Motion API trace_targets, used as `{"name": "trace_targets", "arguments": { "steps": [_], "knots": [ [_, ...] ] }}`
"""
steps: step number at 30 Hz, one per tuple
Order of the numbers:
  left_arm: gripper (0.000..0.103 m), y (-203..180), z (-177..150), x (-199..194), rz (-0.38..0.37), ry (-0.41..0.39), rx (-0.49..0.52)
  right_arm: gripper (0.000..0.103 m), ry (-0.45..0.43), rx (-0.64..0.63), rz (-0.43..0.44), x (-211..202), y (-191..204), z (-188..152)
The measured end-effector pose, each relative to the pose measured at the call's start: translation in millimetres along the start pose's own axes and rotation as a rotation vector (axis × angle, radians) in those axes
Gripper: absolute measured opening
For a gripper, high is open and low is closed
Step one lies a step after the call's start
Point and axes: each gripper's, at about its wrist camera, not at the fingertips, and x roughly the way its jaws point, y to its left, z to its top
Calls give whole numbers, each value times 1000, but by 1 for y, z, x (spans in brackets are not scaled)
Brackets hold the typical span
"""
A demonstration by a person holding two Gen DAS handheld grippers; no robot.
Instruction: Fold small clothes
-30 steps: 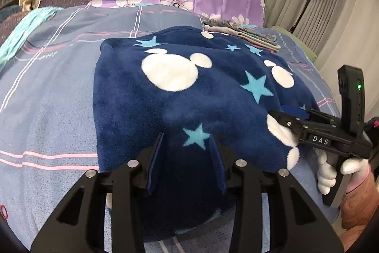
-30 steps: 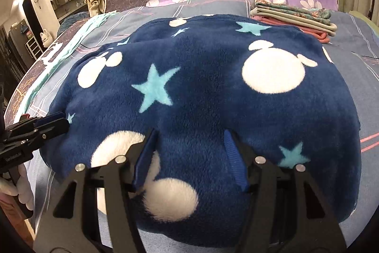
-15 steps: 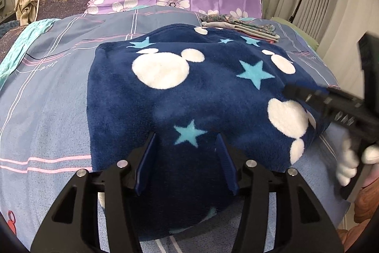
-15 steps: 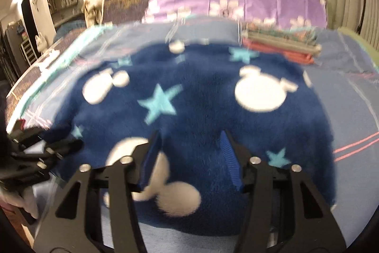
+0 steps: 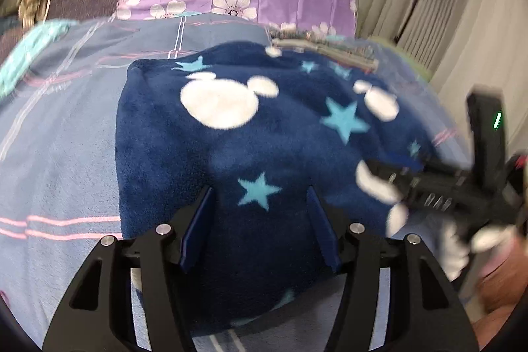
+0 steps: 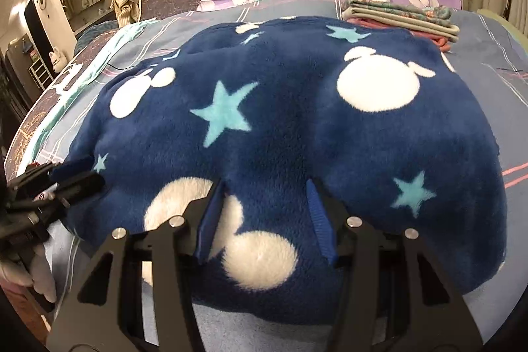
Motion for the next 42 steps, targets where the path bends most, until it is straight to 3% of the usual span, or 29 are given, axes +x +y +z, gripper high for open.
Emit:
{"name": "trace_targets", "arguments": {
  "steps": [2, 5, 7, 9, 10, 11, 13, 15, 17, 20, 24, 26, 28, 30, 35, 37, 39, 42],
  "knots": [
    [58, 5, 7, -8, -5, -30, -22, 52, 0, -6, -7, -3, 0, 3],
    [58, 3, 17, -15, 77, -76, 37, 52, -9, -5, -14, -14, 6, 7],
    [58, 7, 19, -6, 120, -47, 44, 52, -68, -19, 6, -27, 12, 22],
    [58, 17, 9, 20, 164, 32, 29, 52, -145, -55, -20, -37, 21, 34],
    [58, 19, 4, 24, 171, 22, 36, 52, -156, -68, -27, -36, 24, 38],
    [58, 18, 0, 23, 172, 2, 49, 52, -135, -69, -22, -28, 24, 40],
    [58, 16, -1, 19, 172, -3, 54, 52, 63, 7, 0, 24, 9, 32],
    [58, 18, -3, 18, 162, -5, 52, 52, 25, 17, 4, 33, 3, 23],
    [58, 21, -3, 17, 152, -5, 46, 52, 40, -2, -33, 25, 12, 30],
    [59, 21, -2, 17, 158, -5, 51, 51, 56, 52, -23, 16, 12, 51],
    [59, 21, -1, 19, 161, -10, 56, 52, -78, 6, -32, 5, 27, 97],
    [59, 22, 0, 19, 154, -12, 50, 52, -44, 9, -41, 26, 29, 108],
    [59, 23, -1, 18, 139, -19, 48, 53, 108, 55, -73, 84, 12, 105],
    [59, 24, -2, 19, 134, -19, 44, 53, 92, 93, -45, 94, 3, 102],
    [61, 28, -1, 18, 110, -17, 31, 53, 110, 51, -91, 76, 20, 119],
    [61, 26, -1, 18, 114, -19, 37, 53, 63, 59, -68, 64, 21, 137],
    [62, 26, -1, 18, 114, -17, 38, 53, -3, 41, -104, 60, 25, 161],
    [62, 26, -1, 18, 109, -19, 35, 56, 37, 60, -144, 96, 14, 186]
  ]
}}
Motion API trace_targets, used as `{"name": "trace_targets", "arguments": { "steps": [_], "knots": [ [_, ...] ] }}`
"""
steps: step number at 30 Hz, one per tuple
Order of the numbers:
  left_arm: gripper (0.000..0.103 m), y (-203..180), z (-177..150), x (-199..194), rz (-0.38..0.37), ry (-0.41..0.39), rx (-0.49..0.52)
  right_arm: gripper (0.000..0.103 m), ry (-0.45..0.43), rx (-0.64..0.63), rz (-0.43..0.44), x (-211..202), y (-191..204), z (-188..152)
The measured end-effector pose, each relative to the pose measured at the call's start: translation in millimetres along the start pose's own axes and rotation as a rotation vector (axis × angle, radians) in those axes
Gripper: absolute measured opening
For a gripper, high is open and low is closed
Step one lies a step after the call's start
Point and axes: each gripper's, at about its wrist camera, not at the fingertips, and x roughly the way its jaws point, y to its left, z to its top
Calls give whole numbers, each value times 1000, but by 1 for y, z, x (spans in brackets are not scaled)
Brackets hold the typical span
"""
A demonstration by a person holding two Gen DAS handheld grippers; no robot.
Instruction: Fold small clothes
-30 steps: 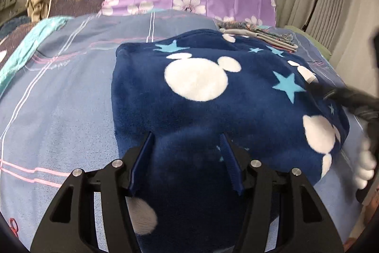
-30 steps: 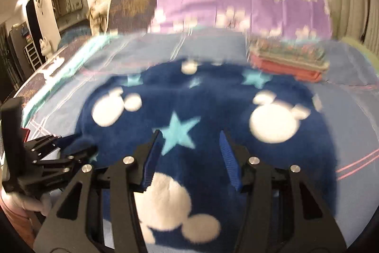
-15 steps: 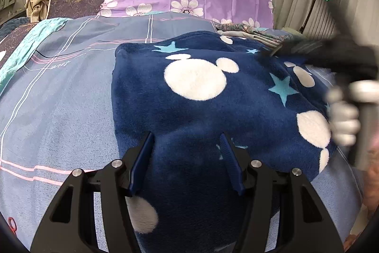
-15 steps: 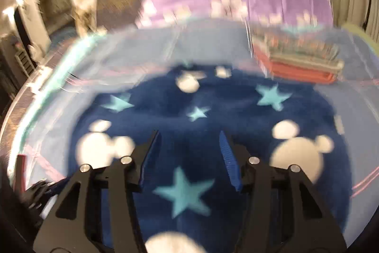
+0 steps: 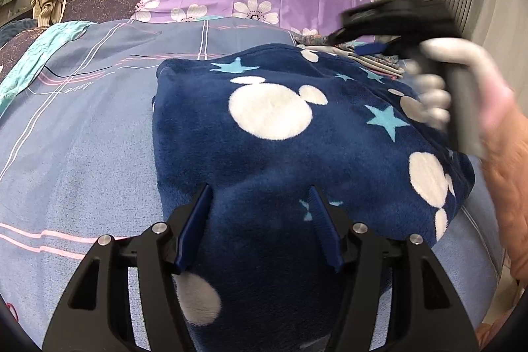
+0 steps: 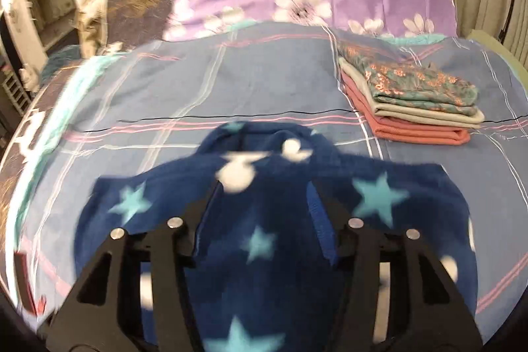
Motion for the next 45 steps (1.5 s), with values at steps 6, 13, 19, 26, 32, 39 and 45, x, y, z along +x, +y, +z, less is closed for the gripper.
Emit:
{"name": "trace_targets", "arguments": {
  "steps": [6, 13, 19, 26, 32, 39, 45],
  "knots": [
    [66, -3, -1, 2, -6, -1, 14, 62, 125, -21, -57, 76, -7, -11],
    [67, 1, -1, 2, -23, -3, 2, 61, 112, -21, -47, 61, -4, -15],
    [67, 2, -2, 0, -25, -13, 0, 61, 40, -28, 116, -45, -12, -47],
    [71, 2, -3, 0, -47, -15, -1, 75, 64, -89, 91, -73, -10, -185],
    [73, -5, -2, 2, -13, -9, 32, 81, 7, -89, 67, -69, -3, -179],
    [73, -5, -2, 0, -6, -10, 32, 80, -24, -113, 53, -74, -4, -185],
    [73, 13, 2, -30, -16, -67, -45, 78, -104, -179, 11, -111, 4, -183]
  ]
}}
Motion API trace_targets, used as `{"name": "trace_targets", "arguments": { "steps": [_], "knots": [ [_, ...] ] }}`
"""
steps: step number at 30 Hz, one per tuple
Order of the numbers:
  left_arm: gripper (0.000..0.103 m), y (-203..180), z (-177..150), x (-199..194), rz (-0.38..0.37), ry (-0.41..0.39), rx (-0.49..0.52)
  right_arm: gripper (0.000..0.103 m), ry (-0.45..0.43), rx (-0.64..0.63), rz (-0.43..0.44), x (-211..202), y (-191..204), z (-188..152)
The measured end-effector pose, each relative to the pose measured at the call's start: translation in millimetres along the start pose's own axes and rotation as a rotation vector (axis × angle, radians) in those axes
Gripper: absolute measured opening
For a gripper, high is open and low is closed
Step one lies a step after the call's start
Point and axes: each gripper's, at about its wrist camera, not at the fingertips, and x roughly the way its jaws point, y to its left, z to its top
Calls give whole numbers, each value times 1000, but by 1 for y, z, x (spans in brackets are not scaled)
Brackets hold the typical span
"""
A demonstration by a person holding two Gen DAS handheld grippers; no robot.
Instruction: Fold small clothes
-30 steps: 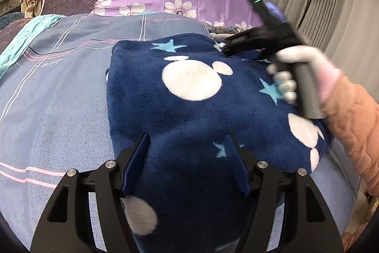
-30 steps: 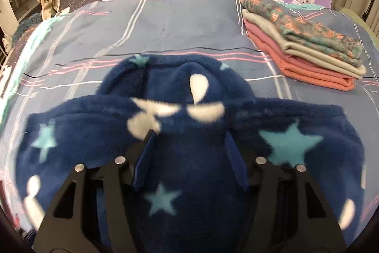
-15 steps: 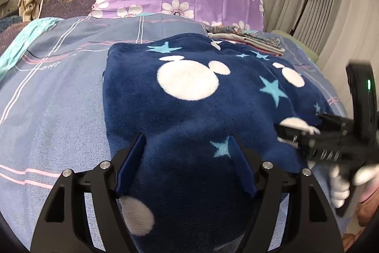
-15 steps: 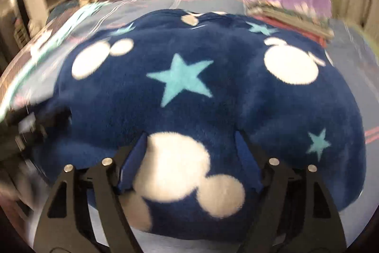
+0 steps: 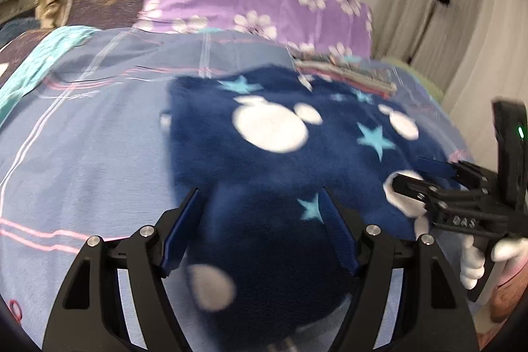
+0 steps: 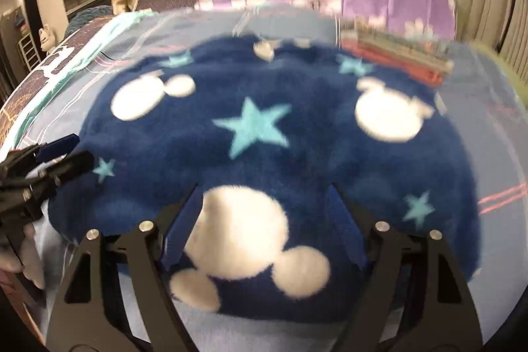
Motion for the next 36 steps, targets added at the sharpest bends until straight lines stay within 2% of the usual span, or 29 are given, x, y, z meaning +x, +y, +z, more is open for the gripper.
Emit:
{"name": "trace_targets", "arguments": {
  "steps": [3, 6, 9, 13, 16, 20, 32, 36],
  "knots": [
    [73, 30, 3, -14, 44, -22, -70, 78, -86, -142, -2, -24, 24, 1],
    [73, 56, -1, -19, 76, -8, -159, 78, -121, -321, 83, -36, 63, -11],
    [73, 69, -6, -24, 88, -13, -201, 79, -136, -499, 147, -39, 105, -32],
    [74, 75, -11, -25, 86, -10, -205, 80, -174, -698, 103, -32, 148, -52],
    [74, 79, -12, -24, 86, -8, -206, 80, -129, -741, 109, -20, 162, -53],
    [74, 83, -12, -21, 83, -4, -209, 80, -104, -739, 94, -8, 169, -49],
    [74, 87, -18, -10, 42, 10, -237, 85, -101, -754, 79, 5, 171, -44],
    [74, 92, -19, -10, 27, 9, -256, 85, -108, -861, 82, -9, 169, -63]
  ]
}}
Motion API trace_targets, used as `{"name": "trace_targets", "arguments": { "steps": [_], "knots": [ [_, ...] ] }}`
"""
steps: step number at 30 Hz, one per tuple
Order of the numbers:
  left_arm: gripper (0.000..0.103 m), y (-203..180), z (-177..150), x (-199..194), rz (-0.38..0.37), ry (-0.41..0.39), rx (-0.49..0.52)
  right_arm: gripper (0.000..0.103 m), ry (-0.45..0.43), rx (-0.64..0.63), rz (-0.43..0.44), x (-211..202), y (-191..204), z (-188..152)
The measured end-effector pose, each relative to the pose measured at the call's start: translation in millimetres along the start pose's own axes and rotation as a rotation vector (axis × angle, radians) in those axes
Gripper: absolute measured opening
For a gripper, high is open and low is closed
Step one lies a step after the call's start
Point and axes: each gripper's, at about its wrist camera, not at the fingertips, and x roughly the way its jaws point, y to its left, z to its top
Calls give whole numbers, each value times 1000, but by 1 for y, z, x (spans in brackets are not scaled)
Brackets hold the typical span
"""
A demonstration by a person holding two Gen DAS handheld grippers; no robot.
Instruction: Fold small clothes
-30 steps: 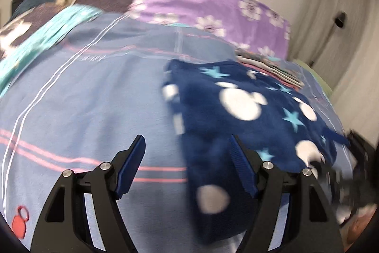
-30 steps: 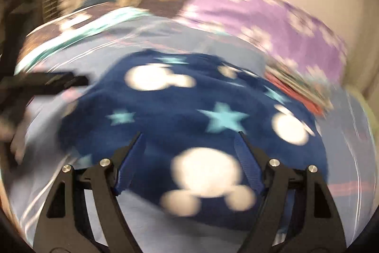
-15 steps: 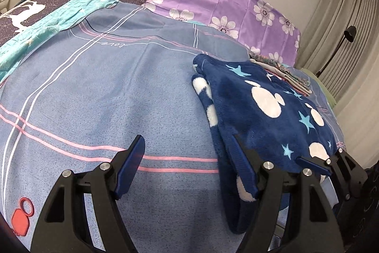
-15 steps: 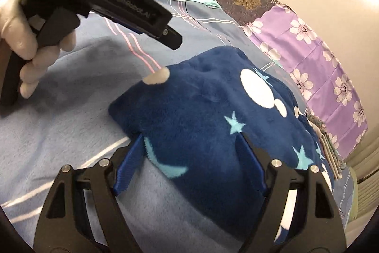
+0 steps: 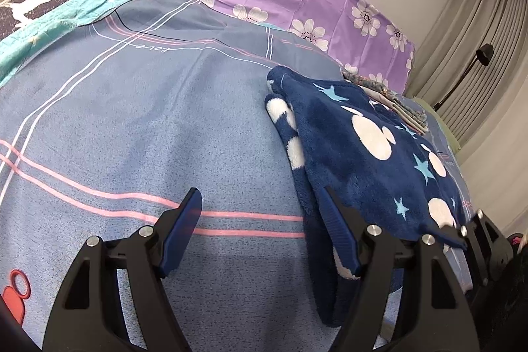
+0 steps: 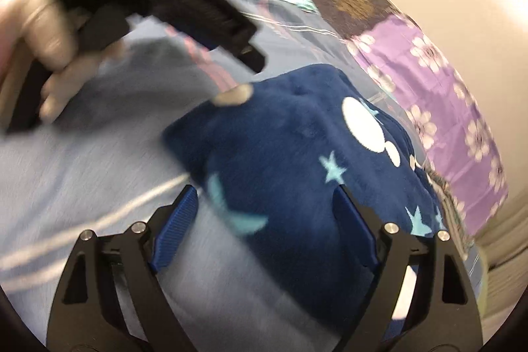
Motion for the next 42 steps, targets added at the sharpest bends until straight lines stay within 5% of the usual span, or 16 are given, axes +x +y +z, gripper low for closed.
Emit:
{"name": "trace_targets", "arguments": {
  "steps": [9, 15, 23, 25, 27, 30, 34, 42],
  "knots": [
    [74, 13, 3, 4, -71, 3, -79, 84, -31, -55, -179, 30, 16, 27],
    [75, 13, 39, 7, -282, -6, -162, 70, -69, -86, -218, 29, 21, 29],
    [76, -7, 71, 107, -304, 239, -163, 51, -73, -84, -202, 33, 17, 30],
    [61, -10, 74, 117, -316, 239, -167, 42, -70, -77, -204, 33, 17, 29],
    [42, -9, 77, 123, -352, 248, -233, 33, -78, -34, -185, 32, 8, 29],
    [32, -14, 82, 115, -337, 219, -237, 28, -112, 116, -89, 22, -22, 26],
    [30, -52, 102, 88, -325, 150, -143, 27, -172, 326, 24, 1, -66, 21],
    [30, -155, 141, 65, -350, 105, 40, 24, -309, 628, 76, -57, -146, -13]
  ]
}}
